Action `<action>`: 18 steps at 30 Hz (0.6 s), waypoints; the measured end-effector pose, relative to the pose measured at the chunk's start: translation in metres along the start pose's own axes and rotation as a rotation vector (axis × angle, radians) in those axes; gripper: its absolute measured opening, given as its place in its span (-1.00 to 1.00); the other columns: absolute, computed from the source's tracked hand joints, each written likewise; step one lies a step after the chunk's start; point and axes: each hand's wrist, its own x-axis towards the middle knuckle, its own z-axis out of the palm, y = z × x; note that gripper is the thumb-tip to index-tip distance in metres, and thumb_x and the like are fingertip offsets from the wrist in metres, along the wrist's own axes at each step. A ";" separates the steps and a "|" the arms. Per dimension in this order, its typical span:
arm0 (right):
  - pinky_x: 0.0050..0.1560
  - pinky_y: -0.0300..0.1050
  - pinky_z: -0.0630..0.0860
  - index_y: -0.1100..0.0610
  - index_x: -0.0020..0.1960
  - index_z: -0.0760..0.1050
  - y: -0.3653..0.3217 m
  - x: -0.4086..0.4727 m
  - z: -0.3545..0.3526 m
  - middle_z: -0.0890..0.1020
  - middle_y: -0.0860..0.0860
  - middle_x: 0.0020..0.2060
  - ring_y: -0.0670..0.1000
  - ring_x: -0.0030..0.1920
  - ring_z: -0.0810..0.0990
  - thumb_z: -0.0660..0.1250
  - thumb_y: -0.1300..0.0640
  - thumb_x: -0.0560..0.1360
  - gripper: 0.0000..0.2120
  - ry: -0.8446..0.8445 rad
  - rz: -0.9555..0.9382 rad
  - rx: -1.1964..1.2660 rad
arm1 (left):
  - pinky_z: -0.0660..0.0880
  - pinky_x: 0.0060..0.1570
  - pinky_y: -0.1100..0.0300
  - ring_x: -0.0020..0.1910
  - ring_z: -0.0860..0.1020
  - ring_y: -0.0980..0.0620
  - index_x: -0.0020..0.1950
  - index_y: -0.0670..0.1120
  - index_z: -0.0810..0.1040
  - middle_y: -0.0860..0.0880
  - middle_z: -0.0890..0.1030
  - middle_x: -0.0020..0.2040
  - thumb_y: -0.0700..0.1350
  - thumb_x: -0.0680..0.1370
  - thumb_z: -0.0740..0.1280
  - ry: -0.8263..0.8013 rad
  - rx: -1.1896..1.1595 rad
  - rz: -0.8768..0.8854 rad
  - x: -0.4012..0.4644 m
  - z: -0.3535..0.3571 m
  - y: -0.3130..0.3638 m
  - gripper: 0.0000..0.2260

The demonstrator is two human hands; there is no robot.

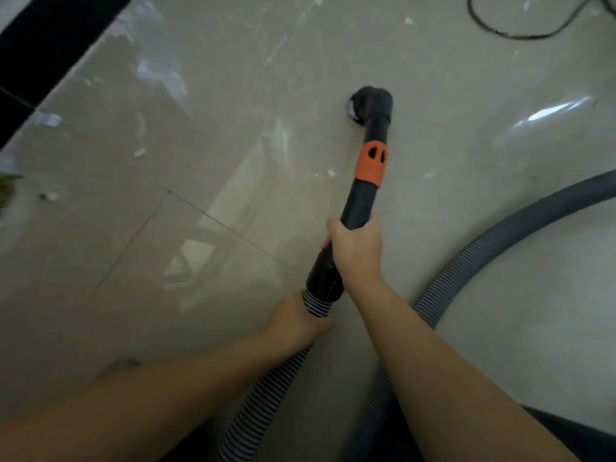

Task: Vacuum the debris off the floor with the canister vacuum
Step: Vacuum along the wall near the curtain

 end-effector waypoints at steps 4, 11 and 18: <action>-0.56 -0.29 0.42 0.09 -0.13 0.36 0.002 -0.016 0.004 0.56 0.16 -0.33 -0.11 -0.56 0.50 0.32 0.29 0.40 -0.82 -0.043 -0.022 -0.034 | 0.57 -0.22 0.16 -0.30 0.57 0.05 -0.21 -0.03 0.48 -0.05 0.61 -0.24 -0.11 0.40 0.44 -0.111 0.000 0.013 -0.006 -0.008 -0.010 -0.86; 0.01 0.19 0.59 0.05 -0.15 0.45 0.009 -0.016 -0.039 0.66 0.20 -0.07 0.22 -0.08 0.65 0.36 0.09 0.29 -0.83 0.550 0.109 0.206 | 0.57 -0.23 0.16 -0.30 0.58 0.01 -0.09 -0.11 0.49 -0.06 0.57 -0.22 -0.12 0.44 0.43 -0.379 0.301 0.221 0.002 -0.038 0.036 -0.84; -0.07 -0.07 0.58 0.27 0.12 0.50 0.009 -0.071 0.055 0.67 0.17 -0.09 0.10 -0.13 0.65 0.38 0.08 0.35 -0.59 0.335 0.228 0.301 | 0.51 -0.35 0.26 -0.39 0.59 0.08 -0.22 -0.11 0.53 -0.03 0.62 -0.35 -0.22 0.40 0.46 -0.568 0.312 0.033 -0.040 -0.148 -0.028 -0.89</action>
